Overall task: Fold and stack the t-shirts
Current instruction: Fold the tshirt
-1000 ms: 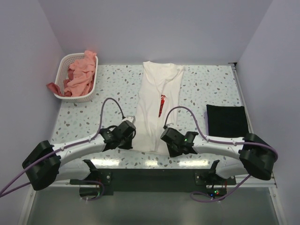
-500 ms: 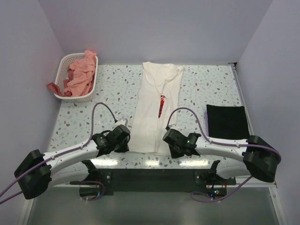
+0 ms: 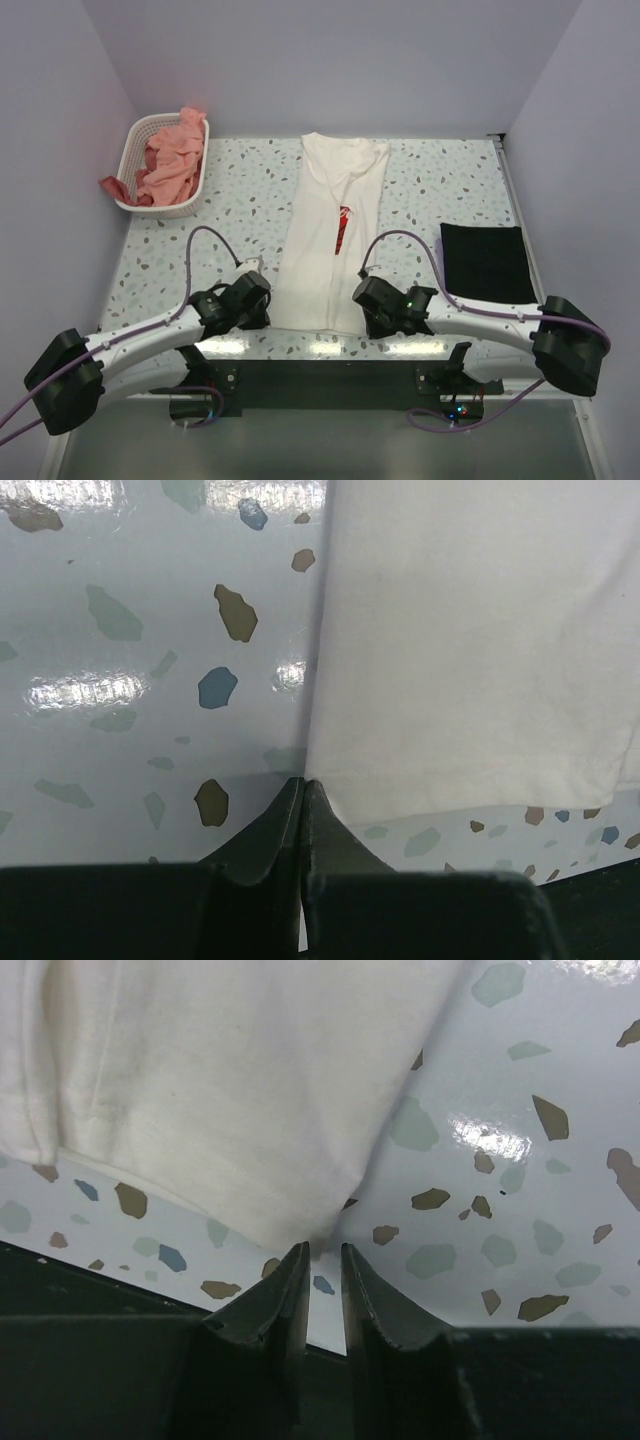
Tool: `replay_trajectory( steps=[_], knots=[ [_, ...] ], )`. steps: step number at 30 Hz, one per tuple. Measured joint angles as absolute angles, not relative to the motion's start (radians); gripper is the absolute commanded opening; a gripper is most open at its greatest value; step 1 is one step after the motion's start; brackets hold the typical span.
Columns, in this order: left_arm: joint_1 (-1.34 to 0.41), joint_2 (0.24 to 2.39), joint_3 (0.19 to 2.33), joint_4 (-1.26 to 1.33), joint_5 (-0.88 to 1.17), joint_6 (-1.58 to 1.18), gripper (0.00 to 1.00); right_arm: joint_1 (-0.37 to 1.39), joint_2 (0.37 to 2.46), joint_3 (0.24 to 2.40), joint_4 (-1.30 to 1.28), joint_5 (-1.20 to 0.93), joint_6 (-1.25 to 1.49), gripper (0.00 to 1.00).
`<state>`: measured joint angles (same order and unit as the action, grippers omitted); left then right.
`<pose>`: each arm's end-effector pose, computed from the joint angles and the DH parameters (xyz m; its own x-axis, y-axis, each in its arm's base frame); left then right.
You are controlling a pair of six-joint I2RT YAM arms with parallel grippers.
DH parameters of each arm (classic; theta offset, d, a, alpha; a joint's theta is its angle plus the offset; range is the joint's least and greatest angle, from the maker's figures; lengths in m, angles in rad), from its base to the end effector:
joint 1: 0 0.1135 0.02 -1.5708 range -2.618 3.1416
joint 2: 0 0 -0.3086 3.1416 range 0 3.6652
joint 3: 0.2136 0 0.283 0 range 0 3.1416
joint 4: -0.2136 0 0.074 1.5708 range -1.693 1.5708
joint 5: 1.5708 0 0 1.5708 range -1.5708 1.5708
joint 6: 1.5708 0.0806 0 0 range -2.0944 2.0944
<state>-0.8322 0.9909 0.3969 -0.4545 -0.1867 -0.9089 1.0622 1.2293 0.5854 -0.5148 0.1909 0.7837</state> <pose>0.1390 -0.1305 0.1338 -0.8826 -0.1820 -0.4335 -0.0520 0.9542 -0.2947 0.1279 0.1980 0.1459 -0.8953 -0.1825 -0.4064 -0.2662 0.9506 0.1596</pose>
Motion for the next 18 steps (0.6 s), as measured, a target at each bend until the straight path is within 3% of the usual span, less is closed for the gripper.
replay_trajectory(
  steps=[1, 6, 14, 18],
  knots=[
    [-0.832, 0.982, 0.397, -0.455, -0.187, -0.907, 0.06, 1.062, 1.213, 0.585, -0.521, 0.189, 0.788, 0.32],
    [-0.831, 0.956, 0.402, -0.467, -0.187, -0.905, 0.13, 1.062, 1.105, 0.587, -0.548, 0.185, 0.802, 0.44],
    [-0.831, 0.934, 0.422, -0.489, -0.194, -0.897, 0.36, 1.062, 1.126, 0.588, -0.548, 0.193, 0.828, 0.51],
    [-0.831, 0.929, 0.425, -0.488, -0.199, -0.898, 0.41, 1.054, 1.128, 0.550, -0.506, 0.187, 0.865, 0.51]
  ],
)
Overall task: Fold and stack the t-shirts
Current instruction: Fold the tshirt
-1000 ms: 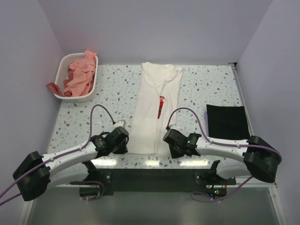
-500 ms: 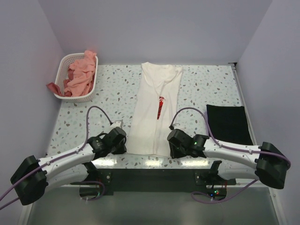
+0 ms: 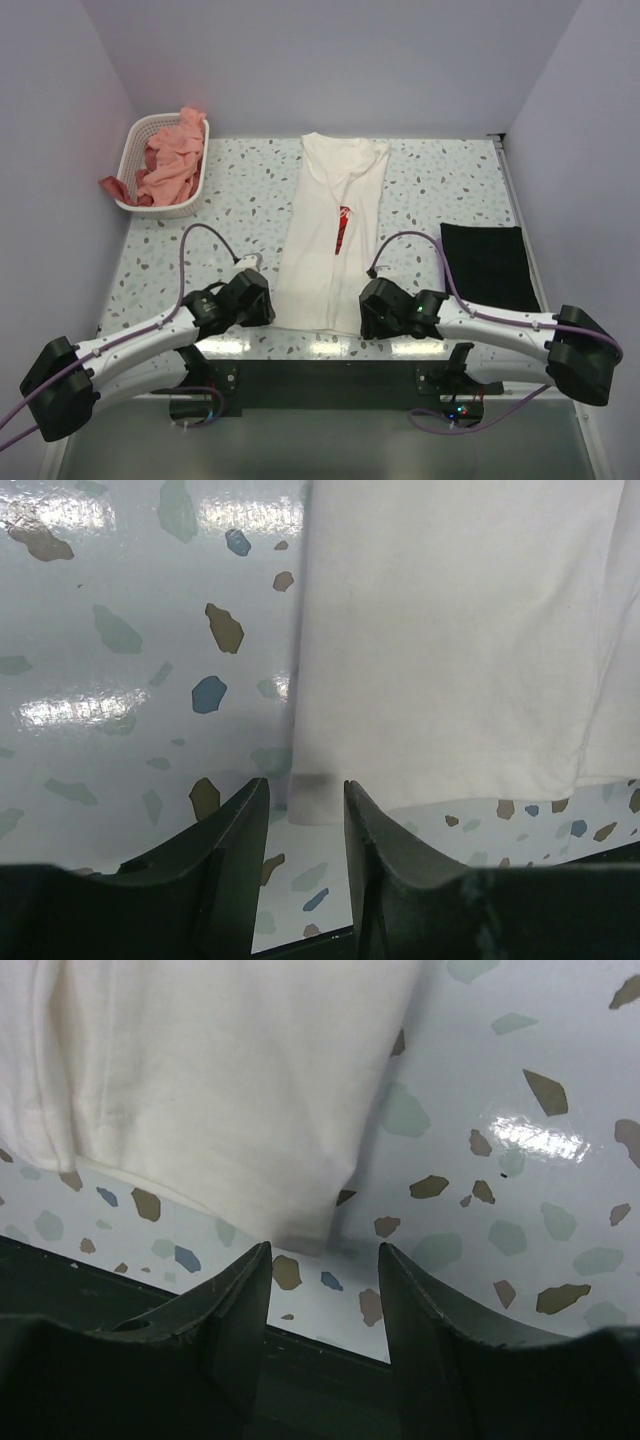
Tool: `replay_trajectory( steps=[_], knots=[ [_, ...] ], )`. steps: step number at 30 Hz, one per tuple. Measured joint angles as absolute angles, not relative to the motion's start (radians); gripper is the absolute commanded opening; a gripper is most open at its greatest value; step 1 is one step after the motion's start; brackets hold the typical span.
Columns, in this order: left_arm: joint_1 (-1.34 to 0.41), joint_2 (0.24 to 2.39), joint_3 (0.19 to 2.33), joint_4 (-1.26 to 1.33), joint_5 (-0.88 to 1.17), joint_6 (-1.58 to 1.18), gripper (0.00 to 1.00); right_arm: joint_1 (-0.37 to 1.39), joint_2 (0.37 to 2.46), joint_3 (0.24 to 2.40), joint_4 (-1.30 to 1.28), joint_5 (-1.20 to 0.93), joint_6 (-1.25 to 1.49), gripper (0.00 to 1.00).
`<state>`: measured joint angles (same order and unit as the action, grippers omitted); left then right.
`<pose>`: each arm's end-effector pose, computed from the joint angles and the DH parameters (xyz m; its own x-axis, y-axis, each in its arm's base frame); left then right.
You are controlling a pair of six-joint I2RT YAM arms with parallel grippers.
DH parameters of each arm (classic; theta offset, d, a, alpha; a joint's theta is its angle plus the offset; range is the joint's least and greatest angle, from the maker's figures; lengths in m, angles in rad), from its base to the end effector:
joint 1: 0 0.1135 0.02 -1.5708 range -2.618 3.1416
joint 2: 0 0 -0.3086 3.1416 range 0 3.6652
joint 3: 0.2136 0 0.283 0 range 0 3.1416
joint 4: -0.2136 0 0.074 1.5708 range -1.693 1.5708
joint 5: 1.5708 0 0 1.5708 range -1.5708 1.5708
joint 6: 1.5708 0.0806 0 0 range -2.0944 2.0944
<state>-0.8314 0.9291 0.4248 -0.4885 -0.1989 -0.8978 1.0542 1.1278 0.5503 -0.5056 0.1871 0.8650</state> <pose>0.1398 -0.1297 0.1514 -0.8613 -0.1931 -0.4700 -0.0352 0.9454 -0.3241 0.1237 0.1873 0.1563 -0.9005 -0.0712 -0.4290 -0.1941 0.9486 0.2501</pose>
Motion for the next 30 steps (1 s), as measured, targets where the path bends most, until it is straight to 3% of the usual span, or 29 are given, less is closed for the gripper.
replay_trajectory(
  steps=[11, 19, 25, 30],
  knots=[
    [-0.831, 0.945, 0.377, -0.408, -0.182, -0.897, 0.42, 0.828, 0.892, 0.353, -0.439, 0.046, 0.958, 0.50],
    [-0.828, 0.961, 0.349, -0.342, -0.165, -0.896, 0.40, 0.783, 0.953, 0.297, -0.221, -0.117, 1.023, 0.46],
    [-0.826, 0.968, 0.327, -0.278, -0.145, -0.894, 0.31, 0.783, 0.945, 0.254, -0.153, -0.159, 1.069, 0.42],
    [-0.825, 0.988, 0.315, -0.227, -0.121, -0.891, 0.14, 0.782, 0.940, 0.241, -0.140, -0.186, 1.082, 0.42]
  ],
)
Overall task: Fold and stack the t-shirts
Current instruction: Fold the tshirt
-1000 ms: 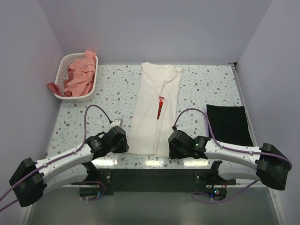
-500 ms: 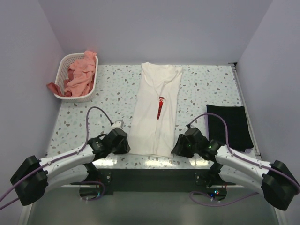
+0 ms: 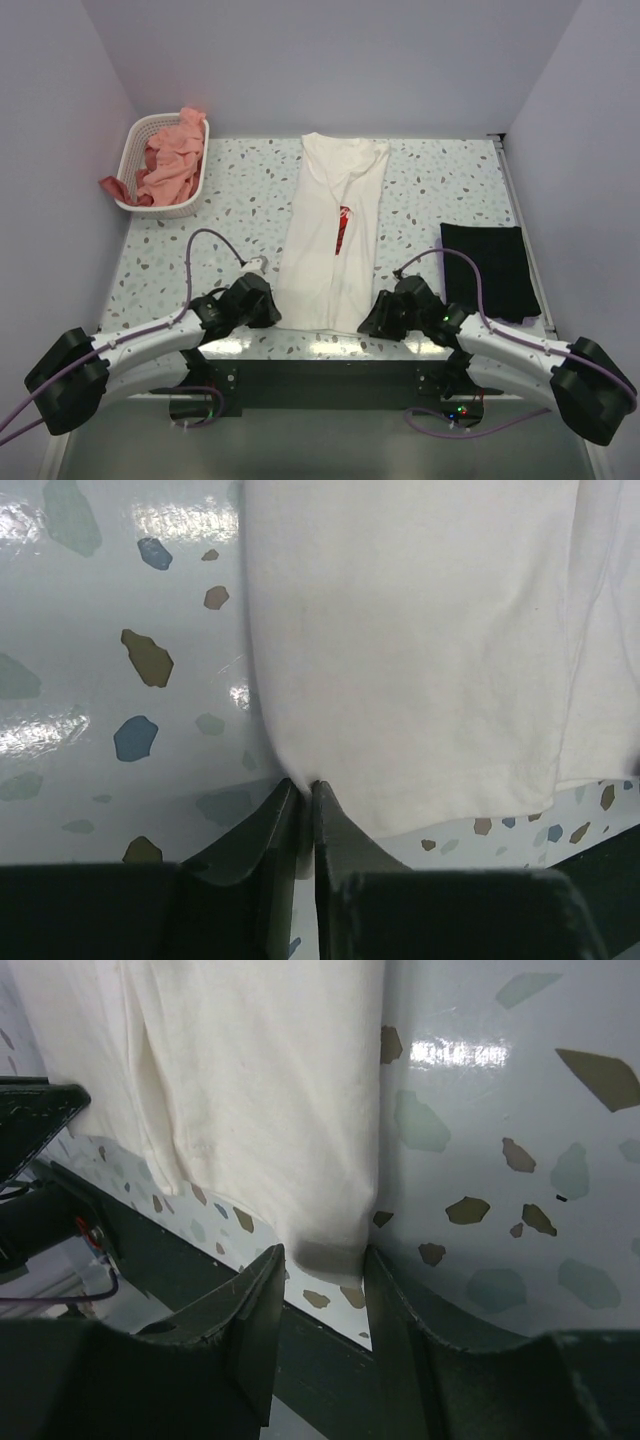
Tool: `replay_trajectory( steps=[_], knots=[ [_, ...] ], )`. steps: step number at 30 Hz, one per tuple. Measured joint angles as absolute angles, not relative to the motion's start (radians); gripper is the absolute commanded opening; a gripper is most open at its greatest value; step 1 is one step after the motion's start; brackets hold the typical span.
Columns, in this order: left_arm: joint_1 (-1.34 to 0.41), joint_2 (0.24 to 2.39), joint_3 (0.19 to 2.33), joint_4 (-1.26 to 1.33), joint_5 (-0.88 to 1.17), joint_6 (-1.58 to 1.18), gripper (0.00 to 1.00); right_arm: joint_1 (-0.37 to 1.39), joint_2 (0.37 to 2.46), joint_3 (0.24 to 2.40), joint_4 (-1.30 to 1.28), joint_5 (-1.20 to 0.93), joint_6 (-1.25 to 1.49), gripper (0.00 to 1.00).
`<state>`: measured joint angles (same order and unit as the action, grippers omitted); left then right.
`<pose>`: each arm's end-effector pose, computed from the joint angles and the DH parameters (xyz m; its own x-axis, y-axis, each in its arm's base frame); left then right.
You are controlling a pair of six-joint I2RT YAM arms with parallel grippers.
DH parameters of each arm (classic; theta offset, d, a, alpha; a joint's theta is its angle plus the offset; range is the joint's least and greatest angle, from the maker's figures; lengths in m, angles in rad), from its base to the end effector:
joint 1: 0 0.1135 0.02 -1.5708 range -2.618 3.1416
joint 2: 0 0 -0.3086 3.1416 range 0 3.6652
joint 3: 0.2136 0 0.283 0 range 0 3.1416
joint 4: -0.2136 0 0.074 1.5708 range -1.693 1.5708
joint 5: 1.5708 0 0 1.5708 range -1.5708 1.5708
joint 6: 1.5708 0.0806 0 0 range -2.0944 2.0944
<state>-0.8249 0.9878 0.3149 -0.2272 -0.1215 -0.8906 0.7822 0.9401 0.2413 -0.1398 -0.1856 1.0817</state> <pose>0.1426 -0.1399 0.1250 -0.8614 -0.2048 -0.4647 0.0131 0.9058 -0.4235 0.1248 0.1450 0.1168 -0.9366 0.2924 -0.1929 0.0991 0.7494 0.6546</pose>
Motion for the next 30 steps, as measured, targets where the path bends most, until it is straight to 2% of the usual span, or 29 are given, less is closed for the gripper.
replay_trajectory(
  steps=[5, 7, 8, 11, 14, 24, 30],
  knots=[
    [-0.825, 0.987, 0.296, -0.189, -0.092, -0.886, 0.05, 0.782, 0.952, 0.223, -0.106, -0.214, 1.090, 0.41],
    [-0.825, 0.984, 0.288, -0.175, -0.080, -0.887, 0.03, 0.781, 0.956, 0.212, -0.083, -0.229, 1.098, 0.33],
    [-0.825, 0.982, 0.283, -0.166, -0.072, -0.887, 0.00, 0.781, 0.957, 0.207, -0.080, -0.230, 1.100, 0.26],
    [-0.826, 0.976, 0.272, -0.147, -0.052, -0.888, 0.00, 0.779, 0.953, 0.204, -0.094, -0.227, 1.100, 0.15],
    [-0.833, 0.968, 0.262, -0.136, -0.036, -0.891, 0.00, 0.779, 0.925, 0.210, -0.150, -0.213, 1.086, 0.10],
    [-0.950, 0.933, 0.240, -0.144, 0.005, -0.950, 0.00, 0.779, 0.735, 0.253, -0.501, -0.168, 0.979, 0.04],
    [-0.966, 0.948, 0.248, -0.149, 0.013, -0.961, 0.00, 0.779, 0.721, 0.282, -0.566, -0.170, 0.943, 0.03]
  ],
)
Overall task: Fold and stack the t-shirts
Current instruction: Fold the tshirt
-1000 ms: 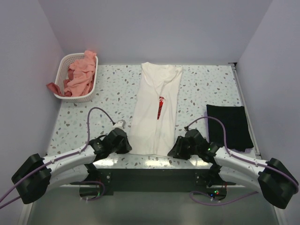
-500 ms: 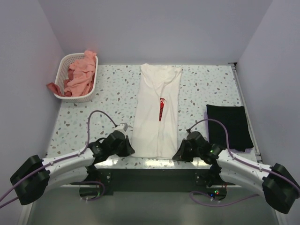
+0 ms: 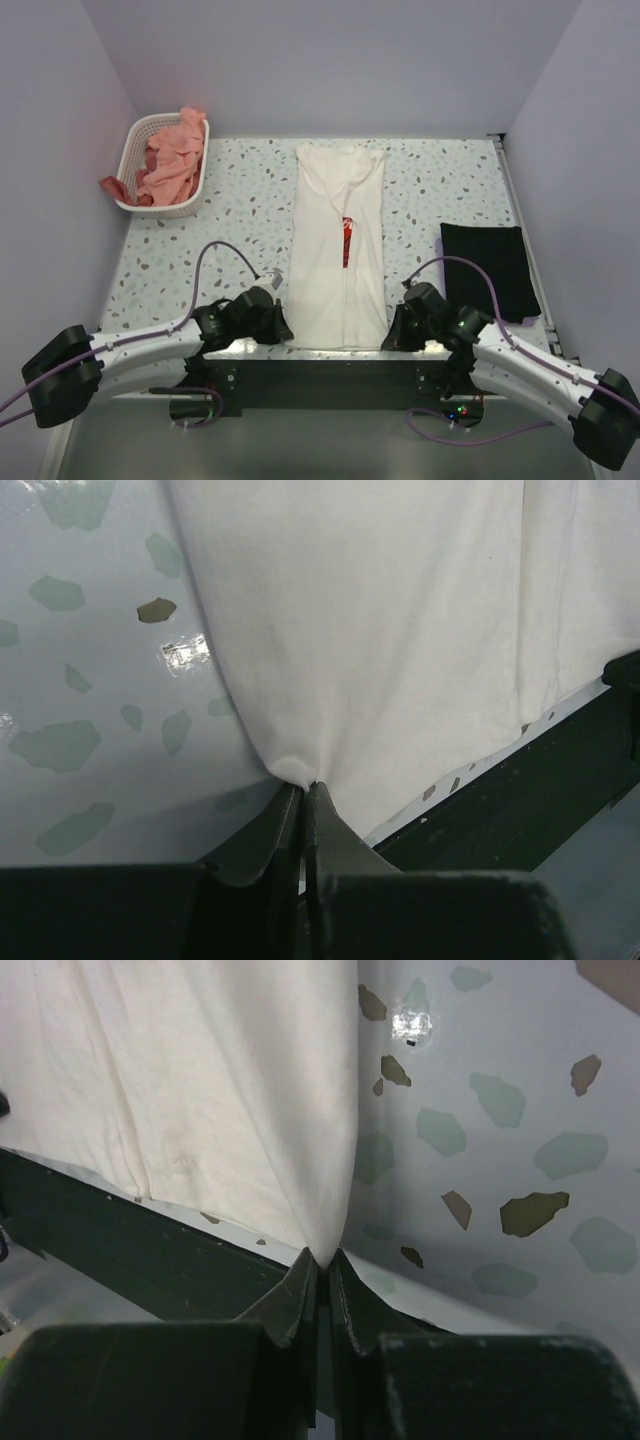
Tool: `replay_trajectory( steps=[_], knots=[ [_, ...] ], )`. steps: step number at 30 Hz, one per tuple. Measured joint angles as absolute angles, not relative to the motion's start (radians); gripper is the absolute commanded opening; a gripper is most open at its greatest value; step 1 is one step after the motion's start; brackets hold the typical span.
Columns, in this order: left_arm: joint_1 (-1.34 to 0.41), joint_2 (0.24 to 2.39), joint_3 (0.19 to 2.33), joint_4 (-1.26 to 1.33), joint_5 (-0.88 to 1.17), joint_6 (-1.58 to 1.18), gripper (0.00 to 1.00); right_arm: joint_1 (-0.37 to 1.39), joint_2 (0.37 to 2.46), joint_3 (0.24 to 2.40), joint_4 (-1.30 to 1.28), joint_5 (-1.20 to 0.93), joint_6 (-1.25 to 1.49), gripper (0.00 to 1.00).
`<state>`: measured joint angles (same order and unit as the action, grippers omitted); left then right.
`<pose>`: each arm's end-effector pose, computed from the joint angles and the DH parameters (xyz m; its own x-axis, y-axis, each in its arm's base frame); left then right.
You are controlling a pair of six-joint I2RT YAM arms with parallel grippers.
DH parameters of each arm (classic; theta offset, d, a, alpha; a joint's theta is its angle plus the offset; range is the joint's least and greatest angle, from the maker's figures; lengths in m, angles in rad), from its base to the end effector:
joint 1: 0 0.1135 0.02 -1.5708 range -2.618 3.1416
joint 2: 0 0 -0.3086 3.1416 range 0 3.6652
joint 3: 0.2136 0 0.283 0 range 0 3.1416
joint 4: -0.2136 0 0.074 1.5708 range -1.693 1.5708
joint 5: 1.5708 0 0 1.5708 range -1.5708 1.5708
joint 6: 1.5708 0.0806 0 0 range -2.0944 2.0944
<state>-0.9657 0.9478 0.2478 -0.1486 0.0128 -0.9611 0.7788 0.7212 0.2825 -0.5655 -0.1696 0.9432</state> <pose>0.1085 -0.1588 0.1158 -0.9226 -0.1072 -0.3707 0.1238 0.8277 -0.5474 0.0947 0.1126 0.1246 -0.9652 0.1684 -0.1999 0.0417 0.8543 0.5181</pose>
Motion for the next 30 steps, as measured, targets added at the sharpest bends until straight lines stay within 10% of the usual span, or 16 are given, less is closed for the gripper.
replay_trajectory(
  steps=[30],
  knots=[
    [-0.811, 1.141, 0.530, -0.237, 0.040, -0.862, 0.00, 0.752, 0.978, 0.600, -0.544, -0.088, 0.814, 0.03]
  ],
)
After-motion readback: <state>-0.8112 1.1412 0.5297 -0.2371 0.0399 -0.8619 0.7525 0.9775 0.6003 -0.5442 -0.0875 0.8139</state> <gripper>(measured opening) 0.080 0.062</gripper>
